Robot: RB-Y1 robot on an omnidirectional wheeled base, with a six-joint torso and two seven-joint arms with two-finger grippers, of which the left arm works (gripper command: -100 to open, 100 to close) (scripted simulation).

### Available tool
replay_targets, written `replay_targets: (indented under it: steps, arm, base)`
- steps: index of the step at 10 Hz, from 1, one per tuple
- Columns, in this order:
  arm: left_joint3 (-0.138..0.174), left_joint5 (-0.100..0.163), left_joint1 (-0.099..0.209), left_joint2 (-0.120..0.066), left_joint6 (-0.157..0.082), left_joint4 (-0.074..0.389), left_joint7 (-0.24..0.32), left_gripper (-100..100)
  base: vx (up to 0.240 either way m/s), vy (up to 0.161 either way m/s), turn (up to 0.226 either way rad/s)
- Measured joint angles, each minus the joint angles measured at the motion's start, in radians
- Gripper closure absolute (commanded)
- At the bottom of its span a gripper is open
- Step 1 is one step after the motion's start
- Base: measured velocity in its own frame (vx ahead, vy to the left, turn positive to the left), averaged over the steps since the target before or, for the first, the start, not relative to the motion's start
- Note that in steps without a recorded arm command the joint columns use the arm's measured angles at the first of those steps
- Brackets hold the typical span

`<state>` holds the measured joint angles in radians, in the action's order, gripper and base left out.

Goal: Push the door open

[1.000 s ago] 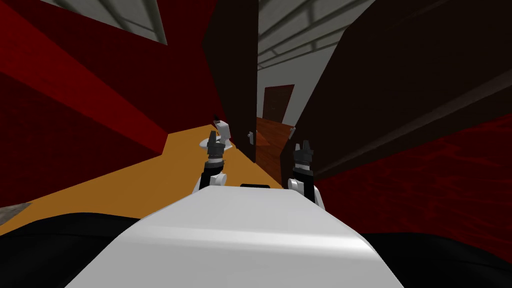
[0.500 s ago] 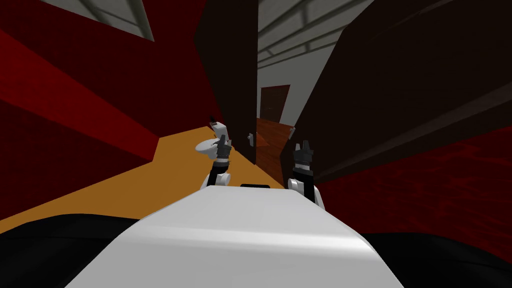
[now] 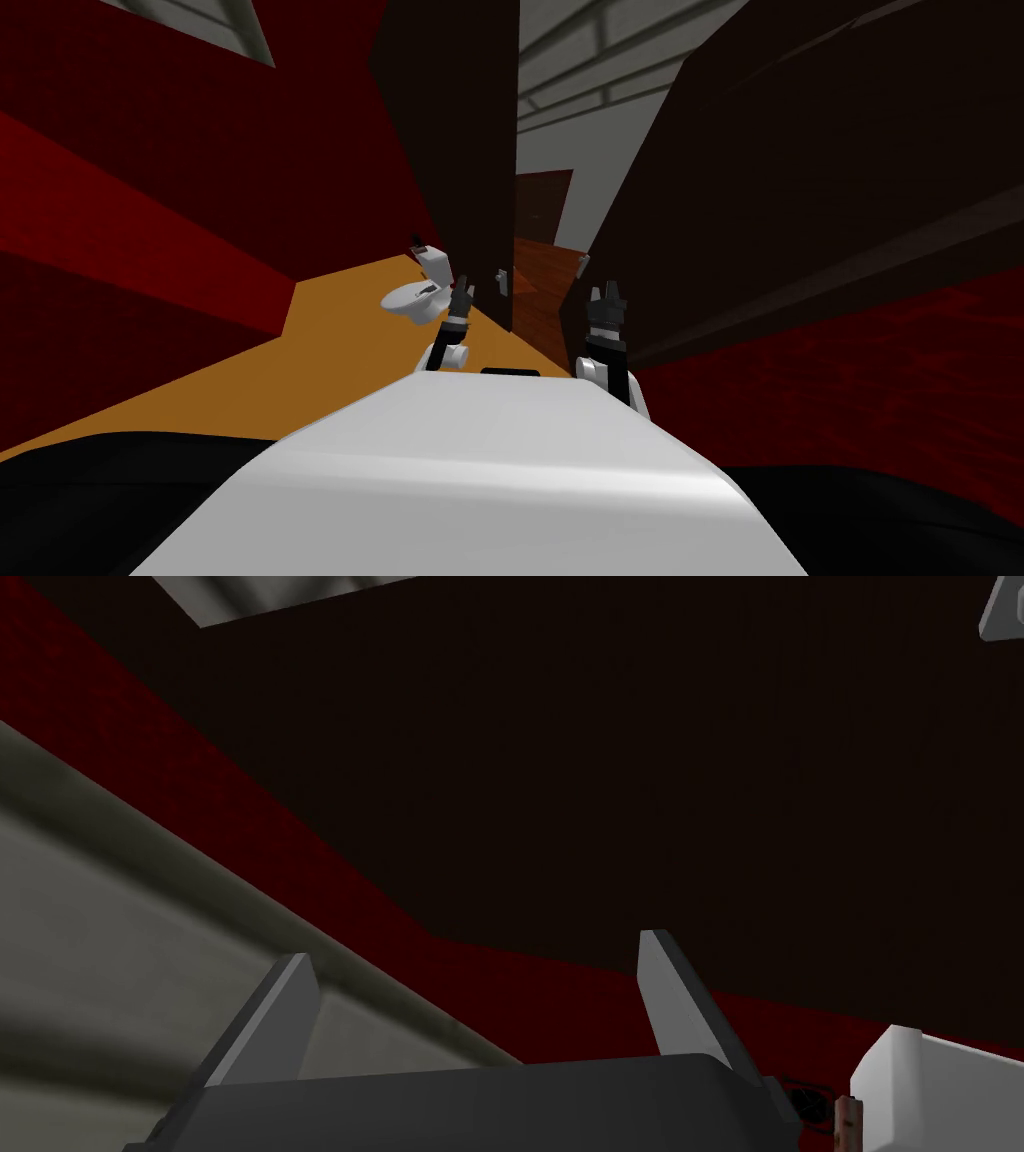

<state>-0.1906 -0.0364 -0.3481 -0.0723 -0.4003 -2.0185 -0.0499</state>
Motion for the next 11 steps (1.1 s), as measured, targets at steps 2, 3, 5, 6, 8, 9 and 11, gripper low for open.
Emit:
replay_targets:
  steps: [2, 3, 5, 6, 8, 9, 11]
  arm:
    - [-0.012, 0.004, 0.011, -0.009, 0.013, 0.036, 0.012, -100]
    - [-0.02, 0.004, 0.018, -0.009, 0.014, 0.056, 0.014, -100]
    - [-0.037, 0.006, 0.045, -0.012, 0.03, 0.109, 0.024, -100]
    - [-0.043, 0.006, 0.051, -0.011, 0.029, 0.13, 0.027, -100]
    - [-0.052, 0.011, 0.079, -0.018, 0.034, 0.189, 0.039, -100]
    - [-0.058, 0.014, 0.096, -0.024, 0.037, 0.222, 0.047, -100]
    - [-0.081, 0.016, 0.104, -0.03, 0.058, 0.256, 0.058, -100]
  base:
    - [0.049, 0.074, -0.048]
    - [0.063, 0.091, -0.126]
    - [0.063, 0.091, -0.093]
    - [0.048, 0.065, -0.065]
    - [0.063, 0.09, -0.127]
    - [0.083, 0.122, -0.135]
    - [0.069, 0.136, -0.11]
